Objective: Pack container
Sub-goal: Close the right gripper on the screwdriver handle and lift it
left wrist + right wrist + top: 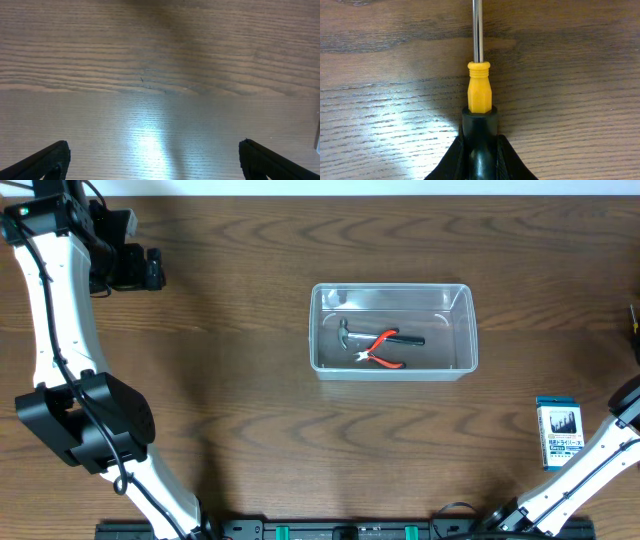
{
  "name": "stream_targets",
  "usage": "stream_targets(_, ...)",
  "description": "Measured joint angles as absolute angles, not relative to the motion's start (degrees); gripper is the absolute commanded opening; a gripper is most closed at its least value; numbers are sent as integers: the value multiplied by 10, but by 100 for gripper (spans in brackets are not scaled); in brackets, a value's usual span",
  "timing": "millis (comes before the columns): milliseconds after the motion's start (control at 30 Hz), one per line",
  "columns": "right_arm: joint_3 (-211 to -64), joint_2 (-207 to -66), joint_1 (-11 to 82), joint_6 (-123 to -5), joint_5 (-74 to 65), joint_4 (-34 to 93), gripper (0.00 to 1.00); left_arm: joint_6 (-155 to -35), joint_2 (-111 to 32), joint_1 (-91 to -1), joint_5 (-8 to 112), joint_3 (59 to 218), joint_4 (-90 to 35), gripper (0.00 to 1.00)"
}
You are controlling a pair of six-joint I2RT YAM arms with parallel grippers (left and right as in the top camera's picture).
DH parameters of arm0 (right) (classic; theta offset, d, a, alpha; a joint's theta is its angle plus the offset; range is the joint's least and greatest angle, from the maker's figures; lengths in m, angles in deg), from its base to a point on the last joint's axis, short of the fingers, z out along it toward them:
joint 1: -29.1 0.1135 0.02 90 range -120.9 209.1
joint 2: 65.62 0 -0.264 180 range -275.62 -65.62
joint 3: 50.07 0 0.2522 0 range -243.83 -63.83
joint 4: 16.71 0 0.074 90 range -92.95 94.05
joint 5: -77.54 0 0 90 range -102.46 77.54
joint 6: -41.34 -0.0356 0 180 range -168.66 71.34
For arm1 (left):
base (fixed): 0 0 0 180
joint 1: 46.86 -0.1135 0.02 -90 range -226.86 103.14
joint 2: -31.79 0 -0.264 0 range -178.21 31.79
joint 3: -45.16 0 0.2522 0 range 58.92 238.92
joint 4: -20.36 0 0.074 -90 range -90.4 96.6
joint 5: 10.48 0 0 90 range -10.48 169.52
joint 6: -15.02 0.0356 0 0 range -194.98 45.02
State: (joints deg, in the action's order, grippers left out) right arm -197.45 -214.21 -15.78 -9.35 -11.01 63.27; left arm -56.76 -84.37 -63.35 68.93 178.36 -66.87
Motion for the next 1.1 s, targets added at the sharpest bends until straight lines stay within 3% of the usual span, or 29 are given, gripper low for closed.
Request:
stream_targets(433,-2073,-2143,-127,-116,-99,698,1,-568,-844,-634,689,1783,-669,98)
stream_targets(767,-2246,-2108,-26,-118,-58,803,1,-568,-844,-634,689,1784,-669,98)
stream_targets(1100,-2273,-1992,104,-115,-12,919,1,-568,-844,-634,689,1784,-669,98)
